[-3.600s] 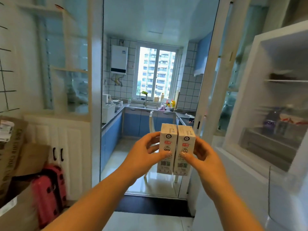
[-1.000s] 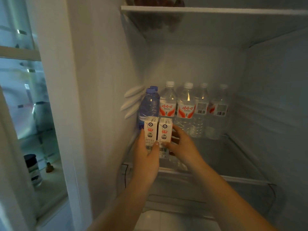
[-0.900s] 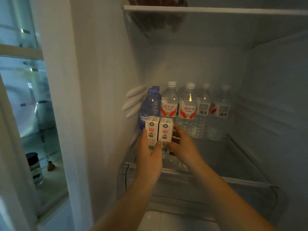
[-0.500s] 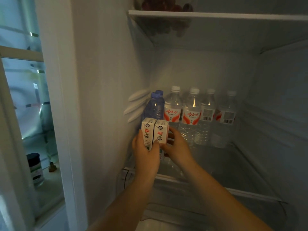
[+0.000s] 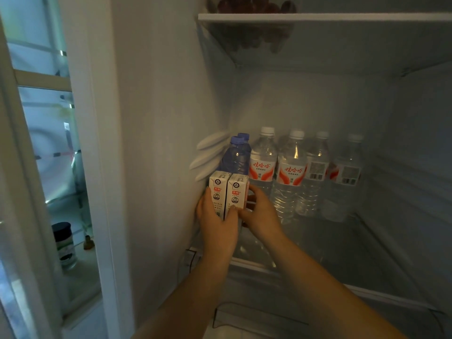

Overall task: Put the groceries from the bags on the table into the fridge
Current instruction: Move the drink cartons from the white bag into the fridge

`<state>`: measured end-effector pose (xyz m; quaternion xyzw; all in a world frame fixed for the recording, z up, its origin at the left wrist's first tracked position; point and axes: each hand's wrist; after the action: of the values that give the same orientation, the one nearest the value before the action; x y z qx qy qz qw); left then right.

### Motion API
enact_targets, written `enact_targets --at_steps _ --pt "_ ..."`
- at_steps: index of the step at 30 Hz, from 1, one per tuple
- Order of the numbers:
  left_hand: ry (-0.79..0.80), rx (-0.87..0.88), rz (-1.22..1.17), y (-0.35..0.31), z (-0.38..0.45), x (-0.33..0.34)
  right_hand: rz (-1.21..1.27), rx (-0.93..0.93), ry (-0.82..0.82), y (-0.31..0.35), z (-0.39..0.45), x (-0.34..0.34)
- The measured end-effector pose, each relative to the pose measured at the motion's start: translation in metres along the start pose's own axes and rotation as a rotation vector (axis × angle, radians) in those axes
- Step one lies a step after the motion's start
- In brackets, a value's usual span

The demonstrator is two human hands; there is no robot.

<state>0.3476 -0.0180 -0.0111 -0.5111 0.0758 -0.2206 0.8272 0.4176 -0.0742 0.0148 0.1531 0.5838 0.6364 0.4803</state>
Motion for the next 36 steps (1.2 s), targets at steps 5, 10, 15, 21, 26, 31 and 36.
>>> enact_targets --at_steps 5,10,15,21,26,31,36 --pt "0.056 0.022 0.014 -0.005 -0.001 -0.008 -0.066 -0.046 0.032 0.002 -0.007 -0.006" --pt "0.180 0.111 0.066 -0.010 -0.017 -0.028 -0.248 -0.073 -0.047 0.004 -0.029 -0.021" --pt "0.358 0.186 0.165 -0.025 -0.041 -0.052 -0.434 -0.105 -0.146 0.010 -0.074 -0.039" --pt "0.618 0.421 0.408 -0.044 -0.084 -0.094 -0.573 -0.125 -0.255 0.015 -0.157 -0.045" --pt "0.816 0.533 0.529 -0.052 -0.138 -0.139 -0.635 -0.028 -0.315 0.013 -0.250 -0.034" --pt "0.954 0.618 0.585 -0.047 -0.210 -0.176 -0.769 0.117 -0.356 0.005 -0.361 -0.019" --pt "1.114 0.787 0.582 -0.035 -0.286 -0.198 -0.889 0.331 -0.352 -0.007 -0.473 -0.015"
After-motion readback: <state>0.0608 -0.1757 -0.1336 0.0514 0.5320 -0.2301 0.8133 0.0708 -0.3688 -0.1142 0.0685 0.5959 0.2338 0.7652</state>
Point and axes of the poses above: each hand's wrist, its own z-axis towards the middle knuckle, its own x-axis out of the palm, y = z × x, and after that the axes turned 5 degrees about x, right-handed
